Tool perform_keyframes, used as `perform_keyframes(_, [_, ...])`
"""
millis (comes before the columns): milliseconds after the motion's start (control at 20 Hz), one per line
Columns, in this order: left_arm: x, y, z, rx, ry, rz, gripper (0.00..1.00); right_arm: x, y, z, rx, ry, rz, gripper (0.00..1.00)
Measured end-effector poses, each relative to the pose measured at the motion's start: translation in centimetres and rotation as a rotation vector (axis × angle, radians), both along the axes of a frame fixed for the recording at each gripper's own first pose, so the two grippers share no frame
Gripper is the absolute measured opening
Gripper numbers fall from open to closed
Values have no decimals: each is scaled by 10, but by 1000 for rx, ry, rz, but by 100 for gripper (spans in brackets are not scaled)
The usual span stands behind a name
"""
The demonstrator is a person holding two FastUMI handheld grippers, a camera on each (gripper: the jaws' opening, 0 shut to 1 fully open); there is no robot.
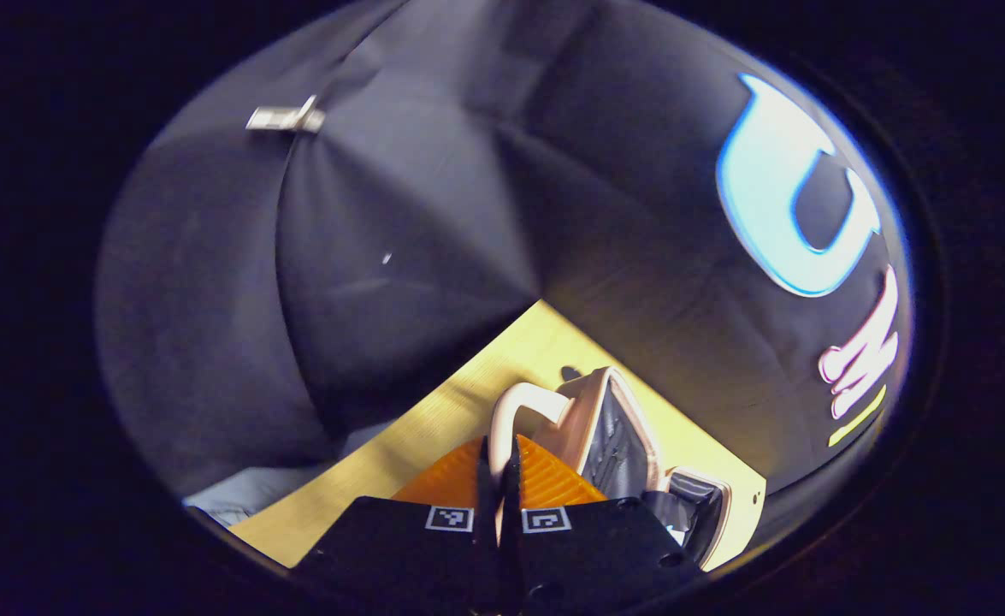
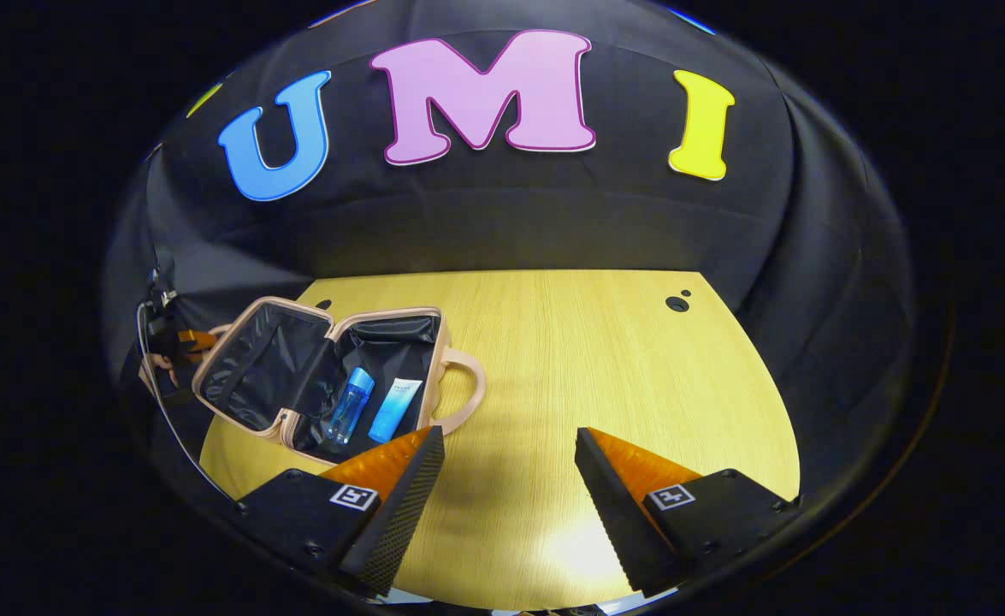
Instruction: First open the suitcase, pack the skin care products into it, and then close the suitcase.
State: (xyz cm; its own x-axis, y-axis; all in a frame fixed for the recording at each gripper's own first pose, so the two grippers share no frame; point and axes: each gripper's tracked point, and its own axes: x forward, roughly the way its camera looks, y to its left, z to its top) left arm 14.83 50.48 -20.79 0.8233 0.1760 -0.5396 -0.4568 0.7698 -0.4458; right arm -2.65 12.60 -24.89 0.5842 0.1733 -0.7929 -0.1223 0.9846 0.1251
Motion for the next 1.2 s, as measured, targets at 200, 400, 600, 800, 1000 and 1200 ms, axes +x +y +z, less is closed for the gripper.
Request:
perform_keyframes(200, [4,-73,102,119,-115,-88,6,0,-16,11,7,-38,-23,98])
perform_keyframes(400, [8,-180,156,112,-222,-207,6,-1,-47,20,1,-72,-42,98])
perform_keyframes(600, [4,-296,170,50,-261,-352,6,-8,-79,21,26,-70,-72,98])
perform_keyframes(800, [14,-396,126,11,-186,-447,6,-18,-104,25,20,-77,-34,98])
perform_keyframes(1000, [34,-471,50,53,-65,-506,6,-24,-126,26,20,-84,-5,98])
perform_keyframes(1200, [52,-494,-3,163,82,-529,6,-30,-141,27,36,-86,2,98])
